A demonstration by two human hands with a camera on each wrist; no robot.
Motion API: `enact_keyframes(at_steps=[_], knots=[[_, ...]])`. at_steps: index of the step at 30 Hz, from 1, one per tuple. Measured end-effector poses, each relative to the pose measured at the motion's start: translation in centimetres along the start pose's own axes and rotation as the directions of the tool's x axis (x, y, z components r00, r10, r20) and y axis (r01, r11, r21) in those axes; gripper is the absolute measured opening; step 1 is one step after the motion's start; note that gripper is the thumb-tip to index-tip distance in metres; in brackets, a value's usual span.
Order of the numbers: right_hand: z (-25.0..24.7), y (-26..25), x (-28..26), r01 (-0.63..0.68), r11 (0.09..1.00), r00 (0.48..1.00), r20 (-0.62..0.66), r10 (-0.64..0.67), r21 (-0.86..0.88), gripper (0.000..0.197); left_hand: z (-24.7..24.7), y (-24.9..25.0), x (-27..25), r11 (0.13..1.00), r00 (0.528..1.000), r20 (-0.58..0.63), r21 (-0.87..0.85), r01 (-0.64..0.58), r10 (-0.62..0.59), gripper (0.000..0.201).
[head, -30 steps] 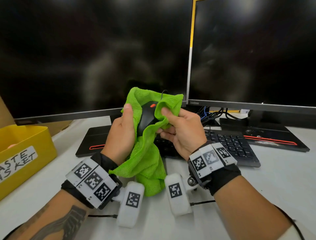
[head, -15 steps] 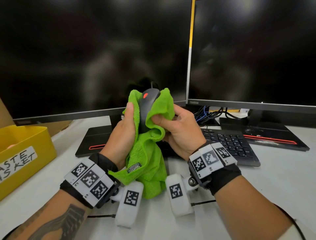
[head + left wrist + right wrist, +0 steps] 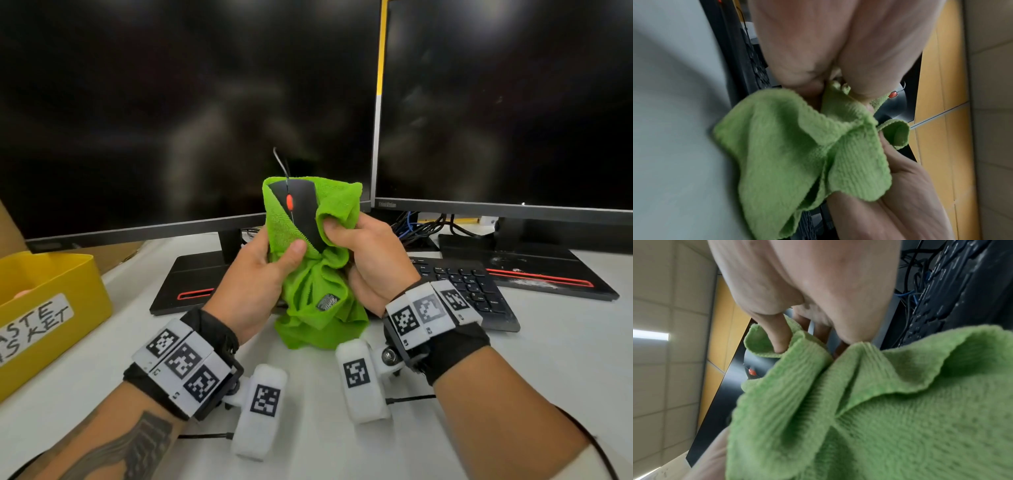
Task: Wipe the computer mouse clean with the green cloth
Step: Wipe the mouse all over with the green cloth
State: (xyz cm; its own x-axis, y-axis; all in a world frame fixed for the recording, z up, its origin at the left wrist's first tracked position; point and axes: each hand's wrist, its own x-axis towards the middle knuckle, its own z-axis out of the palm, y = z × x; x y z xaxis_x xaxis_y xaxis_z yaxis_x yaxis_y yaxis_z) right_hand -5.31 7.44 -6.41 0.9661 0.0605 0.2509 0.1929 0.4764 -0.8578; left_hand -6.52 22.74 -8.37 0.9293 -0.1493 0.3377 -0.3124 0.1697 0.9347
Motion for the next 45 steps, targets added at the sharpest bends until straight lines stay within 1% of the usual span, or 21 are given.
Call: enact_keyframes(at_steps=[4,7,8,12,14,17,19,20,22,24,26,27,29,32,35,36,39,40,41,43,45], knots=[[0.1,-0.1,0.0,0.000,0.998,1.000,0.023,0.001,-0.059,0.027,-0.5,0.1,0.2,1.000,0.997,-0.069,0.005,-0.023,0.023,0.043],[0.0,-0.2,-0.1,-0.044,0.997,0.999,0.026,0.045,-0.063,0.030,-0.7,0.0,0.4,0.999,0.990,-0.136,0.037,-0.028,0.033,0.023],[-0.1,-0.2,-0.1,-0.064,0.995,0.998,0.020,0.065,-0.075,0.031,-0.9,0.0,0.5,0.998,0.986,-0.164,0.049,-0.030,0.037,0.021],[0.0,-0.2,-0.3,-0.104,0.990,0.994,0.016,0.106,-0.093,0.032,-1.3,-0.2,0.7,0.995,0.956,-0.287,0.090,-0.041,0.066,0.021],[0.1,-0.2,-0.3,-0.102,0.991,0.995,0.014,0.103,-0.090,0.032,-1.3,-0.1,0.6,0.991,0.945,-0.317,0.122,-0.049,0.085,0.018],[-0.1,0.2,-0.2,-0.077,0.991,0.997,0.008,0.079,-0.111,0.030,-1.4,-0.3,0.8,0.979,0.936,-0.334,0.196,-0.050,0.115,0.014],[-0.1,0.4,-0.3,-0.047,0.988,0.999,-0.006,0.047,-0.148,0.032,-1.2,-0.2,0.8,0.973,0.942,-0.314,0.224,-0.047,0.118,0.010],[-0.1,0.5,-0.3,-0.029,0.985,1.000,-0.016,0.027,-0.169,0.031,-1.0,-0.1,0.7,0.974,0.951,-0.290,0.223,-0.044,0.110,0.014],[-0.1,0.6,-0.3,-0.002,0.981,0.999,-0.045,-0.007,-0.195,0.027,-0.5,0.4,0.4,0.980,0.967,-0.244,0.196,-0.030,0.078,0.031],[-0.3,0.9,-0.1,0.020,0.975,0.996,-0.080,-0.039,-0.222,0.024,0.0,0.9,0.0,0.987,0.982,-0.184,0.158,-0.010,0.039,0.040],[-0.3,1.1,-0.1,0.044,0.965,0.993,-0.097,-0.071,-0.260,0.033,0.3,1.1,-0.2,0.989,0.991,-0.133,0.145,-0.006,0.026,0.047],[-0.3,1.1,-0.1,0.049,0.959,0.992,-0.094,-0.078,-0.279,0.037,0.3,1.2,-0.3,0.990,0.992,-0.126,0.144,-0.011,0.029,0.049],[-0.5,1.2,-0.1,0.052,0.944,0.993,-0.080,-0.082,-0.324,0.041,0.2,1.2,-0.4,0.986,0.990,-0.132,0.162,-0.026,0.048,0.047],[-0.5,1.1,-0.1,0.053,0.918,0.994,-0.065,-0.086,-0.394,0.046,0.0,1.2,-0.1,0.980,0.986,-0.160,0.199,-0.012,0.045,0.043],[-0.5,1.0,-0.1,0.037,0.903,0.995,-0.066,-0.072,-0.429,0.045,0.0,1.0,0.0,0.980,0.983,-0.183,0.198,0.016,0.021,0.056],[-0.5,0.9,-0.1,0.031,0.901,0.996,-0.067,-0.066,-0.432,0.045,0.0,0.9,0.0,0.982,0.982,-0.190,0.189,0.019,0.017,0.058],[-0.4,0.7,-0.2,-0.002,0.912,0.996,-0.078,-0.033,-0.410,0.043,0.0,0.7,0.2,0.992,0.979,-0.205,0.127,0.010,0.017,0.042],[-0.4,0.7,-0.1,-0.018,0.917,0.996,-0.089,-0.019,-0.398,0.040,-0.1,0.7,0.2,0.993,0.979,-0.205,0.120,0.013,0.012,0.041],[-0.3,0.7,0.0,-0.036,0.923,0.994,-0.108,-0.006,-0.383,0.038,-0.2,0.7,0.3,0.992,0.978,-0.210,0.126,0.023,0.004,0.045],[-0.2,0.8,0.3,-0.055,0.937,0.990,-0.139,0.007,-0.344,0.040,-0.2,0.6,0.5,0.988,0.971,-0.240,0.150,0.046,-0.009,0.050],[-0.1,0.8,0.6,-0.071,0.951,0.986,-0.166,0.021,-0.300,0.046,-0.1,0.7,0.7,0.987,0.954,-0.296,0.134,0.084,-0.041,0.040]])
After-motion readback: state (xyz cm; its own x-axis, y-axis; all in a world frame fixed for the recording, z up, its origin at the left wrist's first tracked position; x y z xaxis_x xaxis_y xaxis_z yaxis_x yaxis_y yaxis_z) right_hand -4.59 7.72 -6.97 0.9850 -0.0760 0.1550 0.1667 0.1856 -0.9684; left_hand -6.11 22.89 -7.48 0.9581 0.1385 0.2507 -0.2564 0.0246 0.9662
